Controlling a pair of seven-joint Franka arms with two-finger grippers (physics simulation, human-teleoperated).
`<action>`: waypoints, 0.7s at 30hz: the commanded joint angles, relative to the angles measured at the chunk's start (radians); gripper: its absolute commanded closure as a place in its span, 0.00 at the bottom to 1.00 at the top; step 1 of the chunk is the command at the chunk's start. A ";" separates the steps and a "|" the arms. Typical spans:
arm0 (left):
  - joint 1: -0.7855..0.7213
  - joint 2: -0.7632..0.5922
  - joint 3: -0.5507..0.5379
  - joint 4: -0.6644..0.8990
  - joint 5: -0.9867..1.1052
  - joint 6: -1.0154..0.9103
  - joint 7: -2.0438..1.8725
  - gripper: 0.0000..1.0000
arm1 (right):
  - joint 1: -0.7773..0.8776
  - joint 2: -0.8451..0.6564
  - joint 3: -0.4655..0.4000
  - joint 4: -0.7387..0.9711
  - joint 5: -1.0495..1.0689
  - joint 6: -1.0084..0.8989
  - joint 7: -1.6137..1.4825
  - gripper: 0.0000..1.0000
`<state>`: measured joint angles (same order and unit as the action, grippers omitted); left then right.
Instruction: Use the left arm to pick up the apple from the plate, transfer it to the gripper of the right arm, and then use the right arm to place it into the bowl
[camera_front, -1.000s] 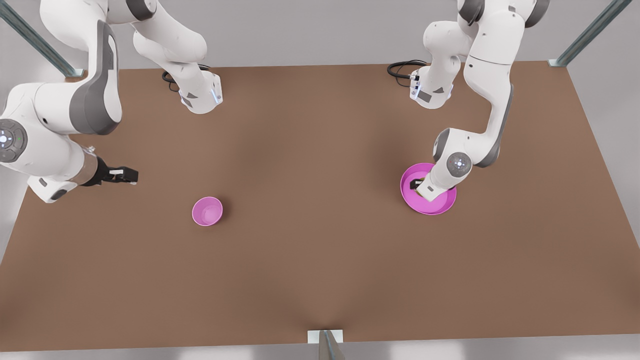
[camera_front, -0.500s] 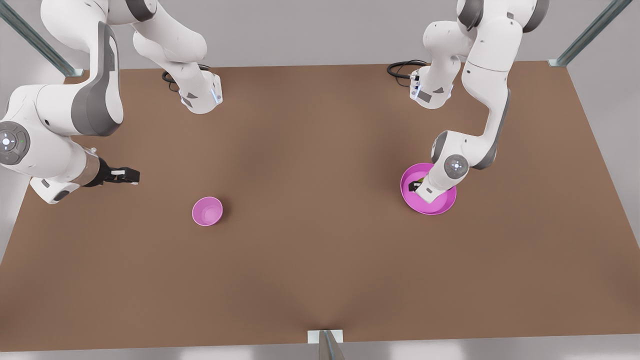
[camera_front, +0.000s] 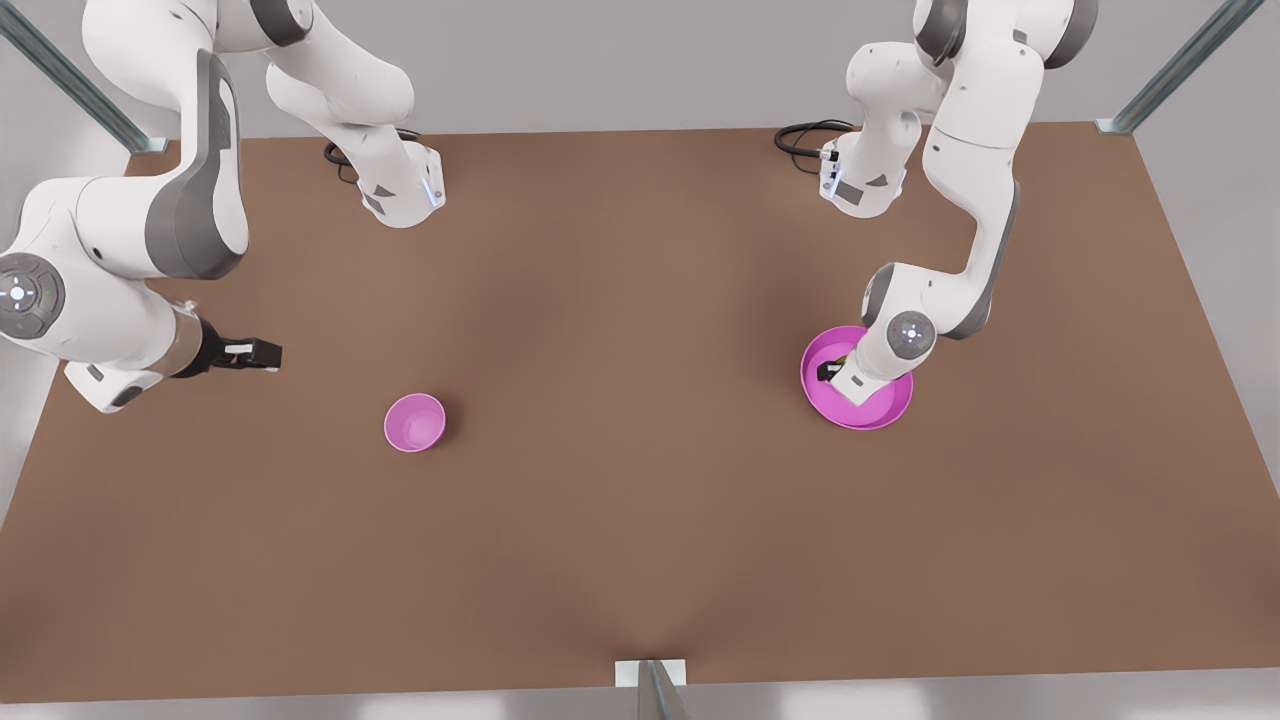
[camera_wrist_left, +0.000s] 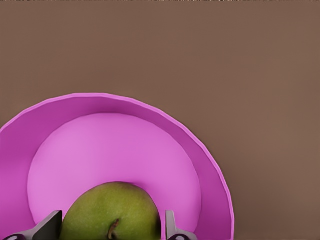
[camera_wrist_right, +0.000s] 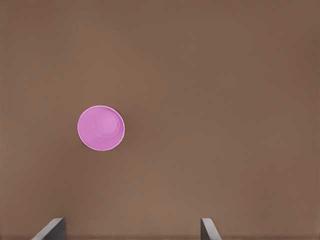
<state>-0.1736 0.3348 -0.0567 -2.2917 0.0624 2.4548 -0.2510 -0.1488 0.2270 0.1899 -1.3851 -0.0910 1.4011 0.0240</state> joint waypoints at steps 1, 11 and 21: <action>0.002 0.006 0.000 0.000 0.002 0.018 0.006 0.00 | 0.000 0.000 0.000 0.001 0.000 -0.001 0.002 0.00; 0.011 0.027 0.000 0.000 0.002 0.027 0.006 0.00 | 0.003 0.000 0.000 0.000 0.000 -0.001 0.002 0.00; 0.011 0.029 0.000 -0.015 0.002 0.027 0.004 0.00 | 0.000 0.008 0.002 0.001 0.000 -0.001 0.004 0.00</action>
<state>-0.1626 0.3647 -0.0568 -2.3052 0.0623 2.4817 -0.2425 -0.1487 0.2352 0.1914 -1.3842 -0.0910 1.4009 0.0257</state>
